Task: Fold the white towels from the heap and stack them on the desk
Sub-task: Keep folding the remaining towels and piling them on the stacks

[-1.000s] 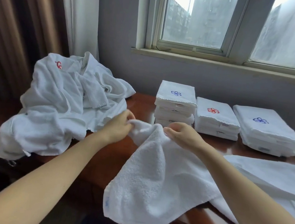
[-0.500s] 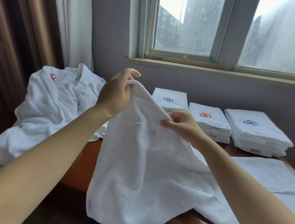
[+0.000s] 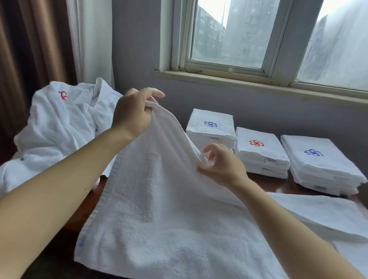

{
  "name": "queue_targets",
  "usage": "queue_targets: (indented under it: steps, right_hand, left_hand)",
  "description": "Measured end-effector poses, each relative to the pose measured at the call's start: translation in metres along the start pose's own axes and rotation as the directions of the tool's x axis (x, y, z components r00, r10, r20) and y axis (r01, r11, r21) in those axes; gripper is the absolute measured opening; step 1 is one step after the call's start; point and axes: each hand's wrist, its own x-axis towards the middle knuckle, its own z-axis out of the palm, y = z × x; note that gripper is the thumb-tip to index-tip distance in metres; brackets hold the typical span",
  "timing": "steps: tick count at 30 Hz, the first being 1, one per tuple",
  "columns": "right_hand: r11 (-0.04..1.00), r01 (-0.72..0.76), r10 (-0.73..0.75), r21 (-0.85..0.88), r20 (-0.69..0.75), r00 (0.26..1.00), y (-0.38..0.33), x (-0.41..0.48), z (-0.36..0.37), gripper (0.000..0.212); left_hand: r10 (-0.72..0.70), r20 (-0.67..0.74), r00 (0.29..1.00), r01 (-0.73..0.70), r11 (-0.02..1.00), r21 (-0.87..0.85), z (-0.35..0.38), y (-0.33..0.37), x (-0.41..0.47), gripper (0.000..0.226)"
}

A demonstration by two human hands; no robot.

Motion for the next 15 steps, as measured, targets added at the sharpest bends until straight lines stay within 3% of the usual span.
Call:
queue_targets:
  steps: [5, 8, 11, 15]
  right_hand:
    - [0.986, 0.066, -0.083, -0.154, -0.108, 0.991, -0.001, 0.006, -0.001, 0.012]
    - [0.996, 0.049, -0.064, -0.073, -0.232, 0.971, 0.0, 0.008, -0.009, 0.007]
    - [0.995, 0.091, -0.098, -0.047, -0.183, 0.978, 0.002, 0.004, -0.017, 0.003]
    - [0.985, 0.169, -0.17, -0.018, -0.041, 0.985, 0.0, -0.011, -0.022, 0.011]
  left_hand:
    - [0.01, -0.059, 0.998, -0.001, 0.989, 0.15, -0.006, -0.013, -0.006, 0.043]
    - [-0.065, 0.008, 0.998, 0.062, 0.978, 0.198, -0.01, -0.02, -0.009, 0.04]
    - [-0.138, 0.085, 0.987, 0.113, 0.962, 0.25, -0.015, -0.021, -0.016, 0.031]
    - [-0.138, 0.203, 0.969, 0.063, 0.939, 0.337, -0.024, -0.019, -0.032, 0.029]
